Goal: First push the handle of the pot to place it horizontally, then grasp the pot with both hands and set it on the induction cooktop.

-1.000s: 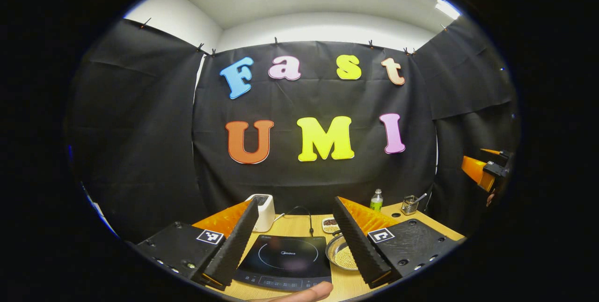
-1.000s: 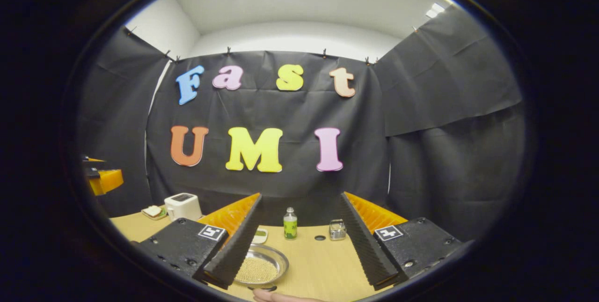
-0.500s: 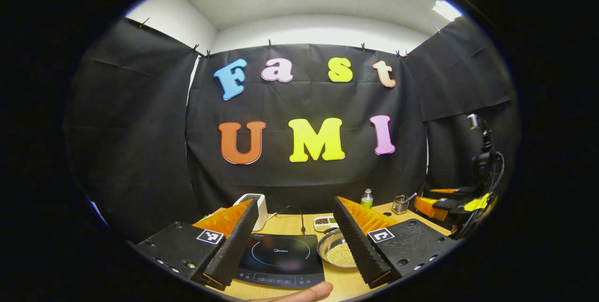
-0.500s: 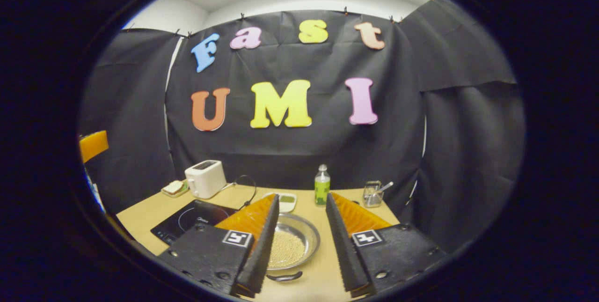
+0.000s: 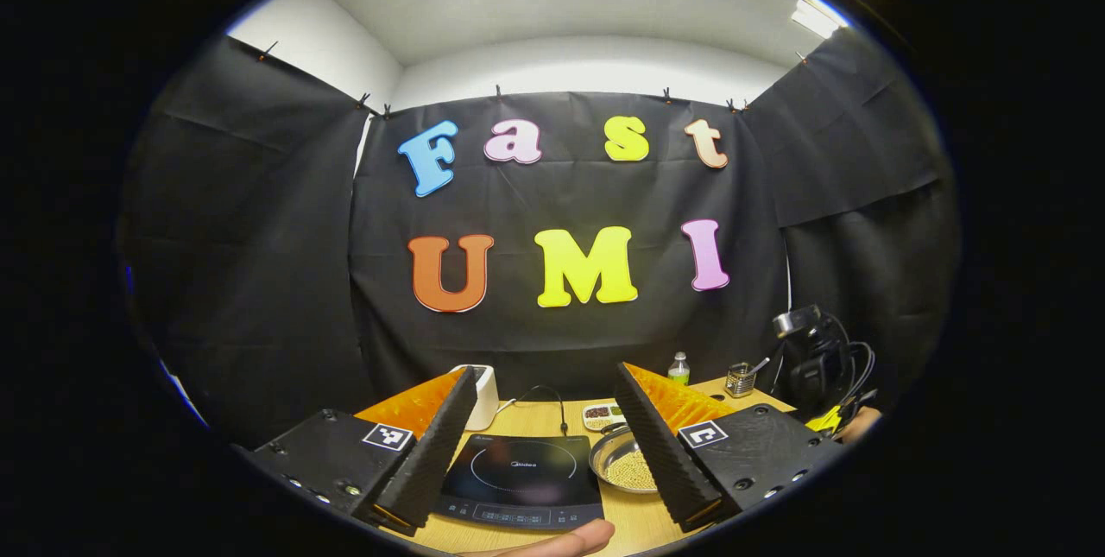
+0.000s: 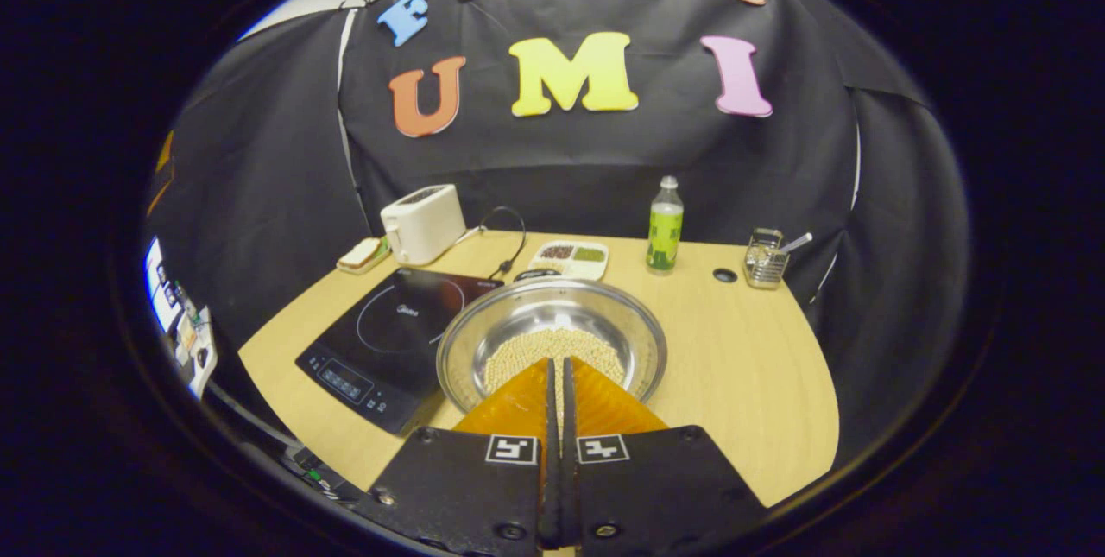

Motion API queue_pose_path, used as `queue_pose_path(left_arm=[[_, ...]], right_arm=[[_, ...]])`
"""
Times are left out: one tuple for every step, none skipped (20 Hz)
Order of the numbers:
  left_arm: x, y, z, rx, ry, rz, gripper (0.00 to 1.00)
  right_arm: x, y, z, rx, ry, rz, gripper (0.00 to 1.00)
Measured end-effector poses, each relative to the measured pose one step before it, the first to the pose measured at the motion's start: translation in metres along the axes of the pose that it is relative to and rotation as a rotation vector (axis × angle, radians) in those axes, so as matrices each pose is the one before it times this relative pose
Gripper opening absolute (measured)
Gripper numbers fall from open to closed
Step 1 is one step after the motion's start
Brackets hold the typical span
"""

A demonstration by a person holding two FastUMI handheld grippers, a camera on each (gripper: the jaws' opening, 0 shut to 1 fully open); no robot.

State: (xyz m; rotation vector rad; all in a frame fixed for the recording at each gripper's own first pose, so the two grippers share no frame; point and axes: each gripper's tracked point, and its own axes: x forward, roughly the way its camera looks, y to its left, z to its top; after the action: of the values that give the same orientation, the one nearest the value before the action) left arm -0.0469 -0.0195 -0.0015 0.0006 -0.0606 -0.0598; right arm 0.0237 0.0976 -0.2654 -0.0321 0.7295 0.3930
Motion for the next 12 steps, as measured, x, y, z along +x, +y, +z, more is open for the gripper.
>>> queue_pose_path(left_arm=[[-0.00254, -0.0014, 0.00082, -0.00135, -0.00321, -0.00485, 0.96], [-0.00227, -0.00082, 0.00101, -0.00051, -0.00395, -0.00352, 0.96], [-0.00192, -0.00085, 0.00021, 0.00024, -0.00482, -0.00522, 0.96], [-0.00253, -0.00214, 0.00131, 0.00118, -0.00607, -0.0043, 0.96], [-0.00115, -0.00087, 0.00019, -0.00046, -0.00201, -0.00109, 0.96], [-0.00172, -0.00082, 0.00096, -0.00375, -0.00556, -0.00098, 0.96], [-0.00137, -0.00169, 0.00149, -0.00516, -0.00716, -0.00361, 0.96], [-0.00147, -0.00311, 0.00028, -0.00449, -0.002, -0.00595, 1.0], [-0.0013, -0.00202, -0.00214, -0.00343, 0.00179, -0.00644, 0.96], [0.00093, -0.00057, -0.00306, -0.00355, 0.00507, -0.00168, 0.95], [0.00097, 0.0003, -0.00309, -0.00222, 0.0077, 0.00109, 0.96], [0.0009, 0.00131, -0.0016, -0.00052, 0.00591, 0.00304, 0.96]], right_arm=[[0.00395, 0.0037, -0.00881, -0.00127, 0.02937, 0.0134, 0.04], [0.00393, 0.00256, -0.00727, -0.00176, 0.02711, 0.01265, 0.01], [0.00422, 0.0031, -0.00567, -0.00394, 0.02014, 0.01003, 0.01], [0.00499, 0.00327, -0.00734, -0.01481, 0.02305, 0.01195, 0.01], [0.0048, 0.00419, -0.00579, -0.01508, 0.01702, 0.00989, 0.01], [0.00462, 0.00369, -0.00817, -0.00887, 0.02086, 0.00728, 0.0], [0.00531, 0.00483, -0.00767, -0.00075, 0.02191, 0.01718, 0.01], [0.00503, 0.00723, -0.00637, 0.00329, 0.01802, 0.02075, 0.04], [0.00453, 0.00318, -0.00313, 0.00937, 0.00671, 0.00839, 0.04], [0.00479, -0.00027, -0.00343, 0.00459, 0.00994, -0.00459, 0.01], [0.00189, 0.00392, -0.00431, 0.00531, 0.00961, 0.01215, 0.04], [0.00487, 0.00372, -0.0035, 0.00606, 0.01226, 0.0138, 0.04]])
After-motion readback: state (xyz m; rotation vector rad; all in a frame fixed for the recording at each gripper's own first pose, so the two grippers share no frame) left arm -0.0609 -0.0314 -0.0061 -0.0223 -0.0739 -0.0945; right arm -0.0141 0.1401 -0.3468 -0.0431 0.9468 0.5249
